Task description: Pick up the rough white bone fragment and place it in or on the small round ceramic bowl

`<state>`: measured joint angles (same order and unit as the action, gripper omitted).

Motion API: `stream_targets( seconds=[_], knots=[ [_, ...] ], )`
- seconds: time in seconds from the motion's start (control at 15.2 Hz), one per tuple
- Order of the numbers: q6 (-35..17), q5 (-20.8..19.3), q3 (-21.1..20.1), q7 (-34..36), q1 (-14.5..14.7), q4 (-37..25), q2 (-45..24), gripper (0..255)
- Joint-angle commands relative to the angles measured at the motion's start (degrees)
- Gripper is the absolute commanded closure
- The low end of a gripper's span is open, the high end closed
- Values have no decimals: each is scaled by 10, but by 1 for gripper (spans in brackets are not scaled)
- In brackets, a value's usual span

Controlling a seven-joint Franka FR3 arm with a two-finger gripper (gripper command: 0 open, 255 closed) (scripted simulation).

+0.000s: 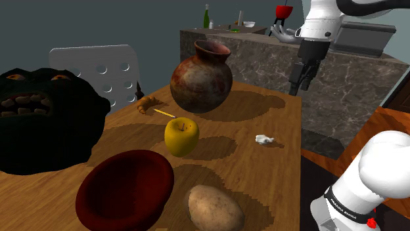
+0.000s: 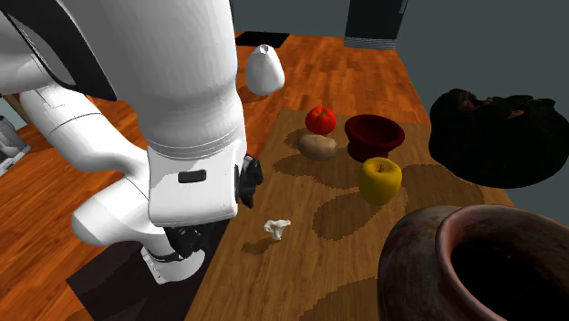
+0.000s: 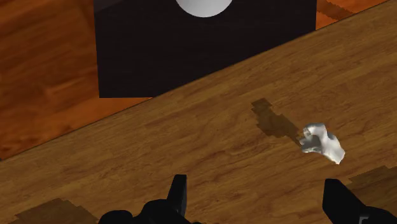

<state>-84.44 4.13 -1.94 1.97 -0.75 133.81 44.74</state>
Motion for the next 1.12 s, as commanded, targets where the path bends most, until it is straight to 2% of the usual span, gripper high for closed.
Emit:
stream_targets(
  seconds=[0.0, 0.53, 0.92, 1.06],
  knots=[
    [0, 0, 0, 0, 0, 0, 0, 0],
    [-153, 59, -92, 84, 30, 139, 41, 0],
    [-285, 106, -176, 150, 56, 208, 18, 0],
    [-303, 109, -180, 149, 57, 221, 13, 0]
  ],
)
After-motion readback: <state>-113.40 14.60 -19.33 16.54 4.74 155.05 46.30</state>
